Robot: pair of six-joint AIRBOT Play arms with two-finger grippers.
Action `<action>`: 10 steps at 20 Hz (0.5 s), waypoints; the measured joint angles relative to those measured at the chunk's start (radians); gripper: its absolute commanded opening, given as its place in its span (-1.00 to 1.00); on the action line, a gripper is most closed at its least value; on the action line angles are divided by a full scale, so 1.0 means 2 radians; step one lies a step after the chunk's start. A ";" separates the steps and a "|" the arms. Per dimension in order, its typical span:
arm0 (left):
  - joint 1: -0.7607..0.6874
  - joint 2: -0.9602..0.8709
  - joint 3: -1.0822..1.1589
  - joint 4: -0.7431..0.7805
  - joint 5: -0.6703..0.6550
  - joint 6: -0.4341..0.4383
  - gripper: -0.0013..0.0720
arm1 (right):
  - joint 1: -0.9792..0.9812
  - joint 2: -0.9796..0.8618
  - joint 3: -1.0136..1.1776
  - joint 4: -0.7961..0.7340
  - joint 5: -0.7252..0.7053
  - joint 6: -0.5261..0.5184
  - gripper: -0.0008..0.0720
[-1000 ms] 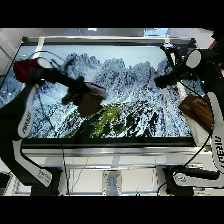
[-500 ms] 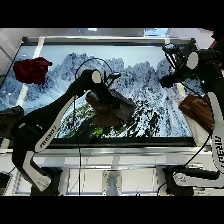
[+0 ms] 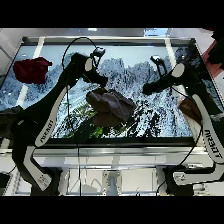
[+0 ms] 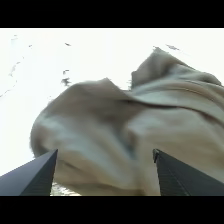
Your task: Fold the shirts.
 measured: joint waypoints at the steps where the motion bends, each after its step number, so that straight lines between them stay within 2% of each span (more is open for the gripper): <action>1: 0.009 -0.009 0.001 -0.004 -0.006 0.003 0.94 | 0.000 -0.008 -0.010 0.010 0.004 -0.002 0.26; 3: 0.026 -0.029 0.003 -0.021 -0.017 0.030 0.72 | 0.000 -0.017 -0.023 0.023 0.010 -0.008 0.26; 6: 0.040 -0.054 0.004 -0.038 -0.014 0.082 0.72 | 0.000 -0.024 -0.032 0.031 0.020 -0.013 0.26; 10: 0.049 -0.088 0.004 -0.048 0.002 0.130 0.70 | 0.000 -0.027 -0.035 0.035 0.034 -0.015 0.26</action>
